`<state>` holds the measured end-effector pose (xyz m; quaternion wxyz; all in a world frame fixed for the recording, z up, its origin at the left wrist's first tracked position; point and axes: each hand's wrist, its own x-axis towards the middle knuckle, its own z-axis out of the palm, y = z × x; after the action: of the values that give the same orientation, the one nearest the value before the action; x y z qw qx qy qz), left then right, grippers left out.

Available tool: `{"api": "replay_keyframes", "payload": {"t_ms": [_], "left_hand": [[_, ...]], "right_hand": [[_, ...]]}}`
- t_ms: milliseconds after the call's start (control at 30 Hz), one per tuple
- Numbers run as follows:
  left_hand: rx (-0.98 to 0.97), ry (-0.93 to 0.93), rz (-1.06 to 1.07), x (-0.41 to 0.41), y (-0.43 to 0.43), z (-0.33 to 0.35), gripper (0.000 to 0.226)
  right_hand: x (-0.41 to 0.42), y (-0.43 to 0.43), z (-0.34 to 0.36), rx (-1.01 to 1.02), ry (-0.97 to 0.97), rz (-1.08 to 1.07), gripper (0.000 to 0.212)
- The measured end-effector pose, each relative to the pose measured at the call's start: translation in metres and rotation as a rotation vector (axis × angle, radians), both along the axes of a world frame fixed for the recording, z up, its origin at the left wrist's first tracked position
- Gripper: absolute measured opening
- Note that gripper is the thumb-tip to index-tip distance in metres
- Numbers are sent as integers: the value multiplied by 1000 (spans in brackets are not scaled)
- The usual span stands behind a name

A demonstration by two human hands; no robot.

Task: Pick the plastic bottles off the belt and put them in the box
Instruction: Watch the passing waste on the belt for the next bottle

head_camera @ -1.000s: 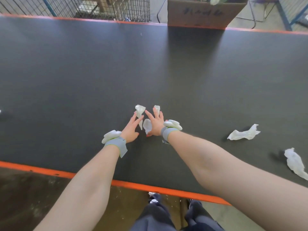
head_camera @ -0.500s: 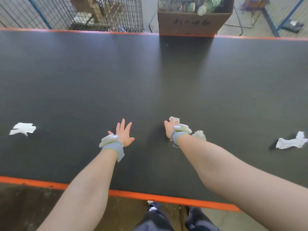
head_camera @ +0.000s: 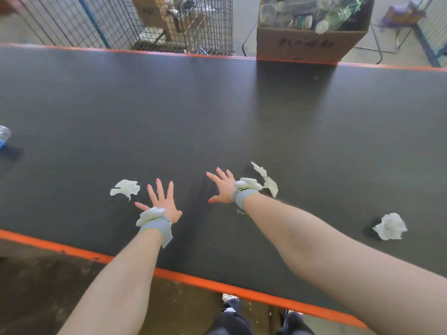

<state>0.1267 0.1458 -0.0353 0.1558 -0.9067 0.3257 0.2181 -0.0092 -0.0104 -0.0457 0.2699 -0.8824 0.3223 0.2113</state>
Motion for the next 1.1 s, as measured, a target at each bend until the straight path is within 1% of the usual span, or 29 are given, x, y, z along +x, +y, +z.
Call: {"api": "replay_keyframes", "payload": {"t_ms": [100, 200, 333, 433, 500, 567, 667, 733, 800, 833, 900, 933, 967, 1100], "left_hand": [[-9, -12, 58, 14, 21, -4, 87], [-45, -21, 112, 27, 40, -7, 72], [-35, -1, 89, 33, 53, -10, 74], [-40, 44, 84, 28, 58, -16, 75], [-35, 74, 71, 24, 60, -20, 76], [-36, 93, 42, 17, 61, -25, 77], [-44, 97, 22, 10, 57, -27, 77], [-46, 81, 13, 10, 51, -24, 77], [-67, 73, 19, 13, 46, -20, 77], [-92, 60, 20, 16, 42, -16, 77], [-106, 59, 37, 20, 39, -13, 78], [-103, 60, 49, 21, 40, -13, 79], [-107, 56, 53, 22, 38, -10, 79], [-126, 39, 62, 35, 32, 1, 82]], "right_hand": [[9, 15, -4, 44, -26, 6, 102], [19, 27, -6, 73, -42, 25, 101], [35, 44, -12, 69, -32, 84, 92], [37, 56, -12, 42, -85, 120, 88], [36, 62, -13, 21, -130, 91, 85], [35, 67, -17, 23, -158, -17, 72], [31, 59, -14, 16, -114, -122, 39], [27, 46, -6, -39, -94, -177, 33], [24, 37, 1, -119, -78, -268, 35], [24, 32, 7, -164, -59, -309, 41], [24, 29, 9, -162, 31, -354, 57], [25, 30, 5, -136, 82, -346, 62], [24, 28, 3, -126, 107, -325, 62], [30, 24, 4, -116, 83, -228, 60]]}}
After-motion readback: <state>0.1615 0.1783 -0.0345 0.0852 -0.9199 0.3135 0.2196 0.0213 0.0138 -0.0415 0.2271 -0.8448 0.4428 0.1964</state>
